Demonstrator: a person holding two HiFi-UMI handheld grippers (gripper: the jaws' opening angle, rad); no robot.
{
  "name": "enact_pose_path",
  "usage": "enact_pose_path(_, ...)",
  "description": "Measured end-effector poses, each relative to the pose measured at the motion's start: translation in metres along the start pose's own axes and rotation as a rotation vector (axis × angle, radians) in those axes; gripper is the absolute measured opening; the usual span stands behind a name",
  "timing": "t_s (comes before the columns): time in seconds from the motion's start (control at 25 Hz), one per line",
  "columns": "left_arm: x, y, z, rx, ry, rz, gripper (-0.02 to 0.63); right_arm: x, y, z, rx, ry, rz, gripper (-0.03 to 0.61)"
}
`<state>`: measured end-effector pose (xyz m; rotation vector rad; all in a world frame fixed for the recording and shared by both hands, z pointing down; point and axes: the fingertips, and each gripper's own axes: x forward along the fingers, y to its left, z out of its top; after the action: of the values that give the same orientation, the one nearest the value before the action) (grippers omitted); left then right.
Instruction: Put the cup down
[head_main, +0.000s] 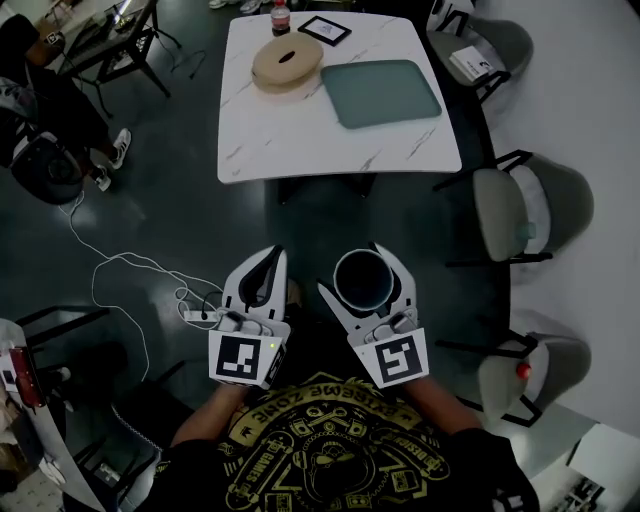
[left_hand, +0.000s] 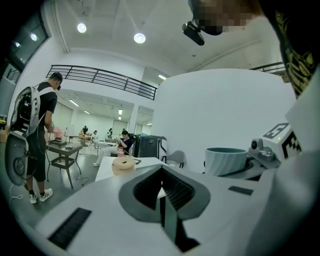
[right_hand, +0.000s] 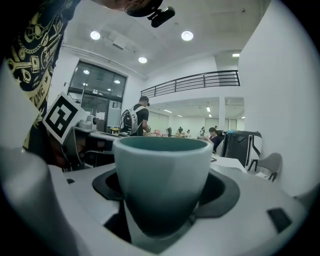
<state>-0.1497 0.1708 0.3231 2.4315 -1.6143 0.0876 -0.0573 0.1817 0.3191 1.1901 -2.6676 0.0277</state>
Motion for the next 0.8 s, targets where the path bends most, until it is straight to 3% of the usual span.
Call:
enact_pose_path(0.48, 0.052, 0.002, 0.009, -0.011, 0.012, -0.195, 0.009, 0.009, -0.028, 0.005, 0.034, 0.019, -0.186, 0.38)
enact_pose_path(0.8, 0.081, 0.002, 0.02, 0.013, -0.035, -0.288, 0.009, 0.021, -0.053, 0.003, 0.067, 0.024, -0.276, 0.38)
